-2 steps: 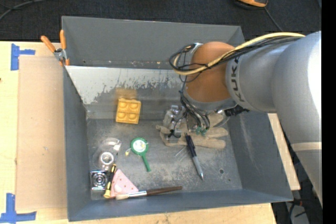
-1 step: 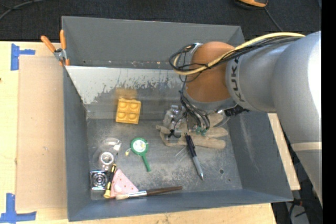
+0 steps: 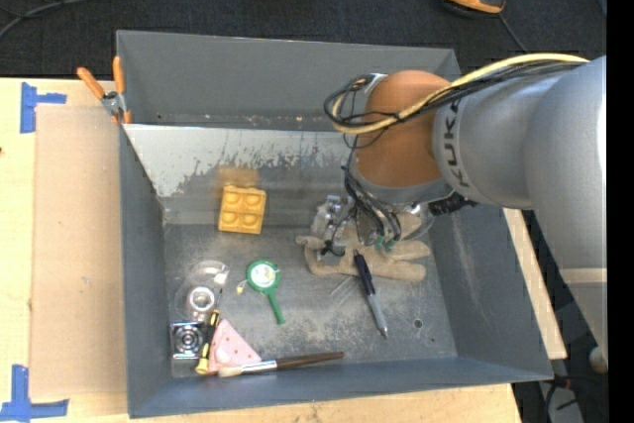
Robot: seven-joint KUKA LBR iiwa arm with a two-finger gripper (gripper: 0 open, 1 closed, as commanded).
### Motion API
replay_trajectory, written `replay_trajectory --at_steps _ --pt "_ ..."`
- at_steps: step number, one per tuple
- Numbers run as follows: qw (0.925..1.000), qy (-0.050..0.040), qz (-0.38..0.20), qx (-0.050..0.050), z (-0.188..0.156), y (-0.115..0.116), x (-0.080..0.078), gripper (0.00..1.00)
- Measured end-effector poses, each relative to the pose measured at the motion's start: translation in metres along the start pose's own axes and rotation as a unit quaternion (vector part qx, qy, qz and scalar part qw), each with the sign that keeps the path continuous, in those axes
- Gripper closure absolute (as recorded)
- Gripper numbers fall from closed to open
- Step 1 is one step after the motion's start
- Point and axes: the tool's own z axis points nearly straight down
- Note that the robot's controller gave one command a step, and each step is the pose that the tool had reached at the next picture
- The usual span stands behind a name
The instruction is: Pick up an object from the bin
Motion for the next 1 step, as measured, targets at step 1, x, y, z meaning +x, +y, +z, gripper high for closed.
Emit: replay_trajectory --at_steps 1 --pt "1.0 0.0004 0.0 0.0 -0.0316 -0.0004 0.0002 1.0"
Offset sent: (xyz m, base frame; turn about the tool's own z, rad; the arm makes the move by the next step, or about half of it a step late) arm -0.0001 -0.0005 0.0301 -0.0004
